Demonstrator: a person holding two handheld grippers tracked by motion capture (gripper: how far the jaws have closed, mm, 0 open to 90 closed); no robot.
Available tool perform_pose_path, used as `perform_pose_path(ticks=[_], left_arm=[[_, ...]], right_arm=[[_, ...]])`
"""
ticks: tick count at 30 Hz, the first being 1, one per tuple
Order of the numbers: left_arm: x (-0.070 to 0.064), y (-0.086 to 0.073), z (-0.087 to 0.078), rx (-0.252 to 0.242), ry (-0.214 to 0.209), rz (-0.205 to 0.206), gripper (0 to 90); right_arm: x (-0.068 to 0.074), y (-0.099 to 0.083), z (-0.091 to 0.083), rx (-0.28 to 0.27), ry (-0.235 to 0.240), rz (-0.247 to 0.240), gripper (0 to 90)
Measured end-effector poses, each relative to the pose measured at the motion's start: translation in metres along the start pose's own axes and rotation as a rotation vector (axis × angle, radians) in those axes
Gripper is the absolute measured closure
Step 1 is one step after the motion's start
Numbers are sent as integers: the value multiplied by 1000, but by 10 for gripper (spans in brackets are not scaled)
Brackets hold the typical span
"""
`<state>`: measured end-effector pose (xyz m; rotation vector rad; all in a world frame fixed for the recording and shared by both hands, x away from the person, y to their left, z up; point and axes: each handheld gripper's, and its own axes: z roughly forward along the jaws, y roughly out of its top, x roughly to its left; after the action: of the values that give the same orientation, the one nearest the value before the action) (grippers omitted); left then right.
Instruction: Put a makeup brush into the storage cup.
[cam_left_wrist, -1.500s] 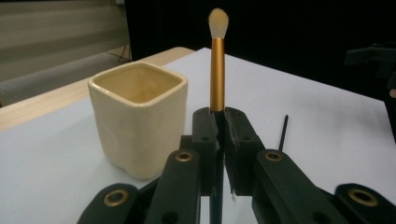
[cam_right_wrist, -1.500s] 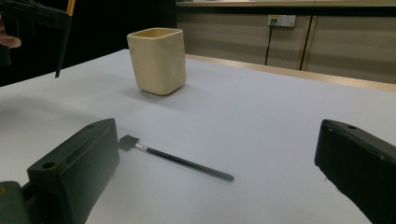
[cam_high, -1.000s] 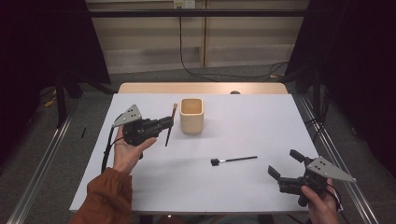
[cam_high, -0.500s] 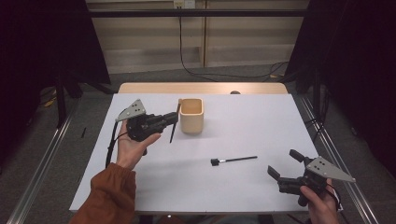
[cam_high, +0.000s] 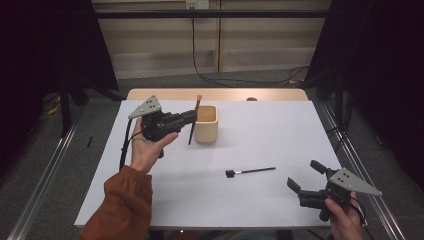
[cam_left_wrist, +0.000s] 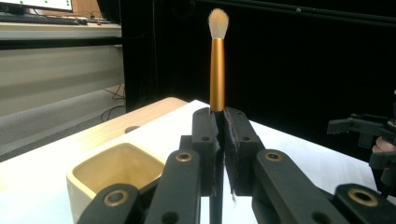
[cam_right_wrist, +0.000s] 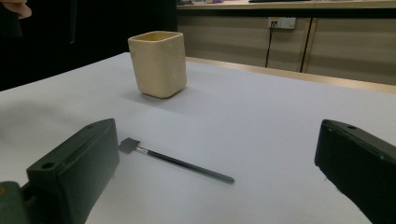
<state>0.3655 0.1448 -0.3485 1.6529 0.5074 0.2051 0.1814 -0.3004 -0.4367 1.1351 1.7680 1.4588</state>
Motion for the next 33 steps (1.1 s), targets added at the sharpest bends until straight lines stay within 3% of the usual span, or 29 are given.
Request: perform_pose_path(ticks=[11,20,25,27,33], left_arm=[[10,5,10,5,5,-4,841],[14,25,17,-3,16,4,841],[16,34,24,11,55,12,841],[19,35,27,-5,48,-1,841],[29,37,37,19,70,3,841]], right_arm=[[1,0,-1,-9,-3,1,0],[2,0,0,-6,-1,-6,0],[2,0,0,-6,0,-6,0],[2,0,0,-6,3,-12,0],[1,-1,0,-6,2,-6,0]])
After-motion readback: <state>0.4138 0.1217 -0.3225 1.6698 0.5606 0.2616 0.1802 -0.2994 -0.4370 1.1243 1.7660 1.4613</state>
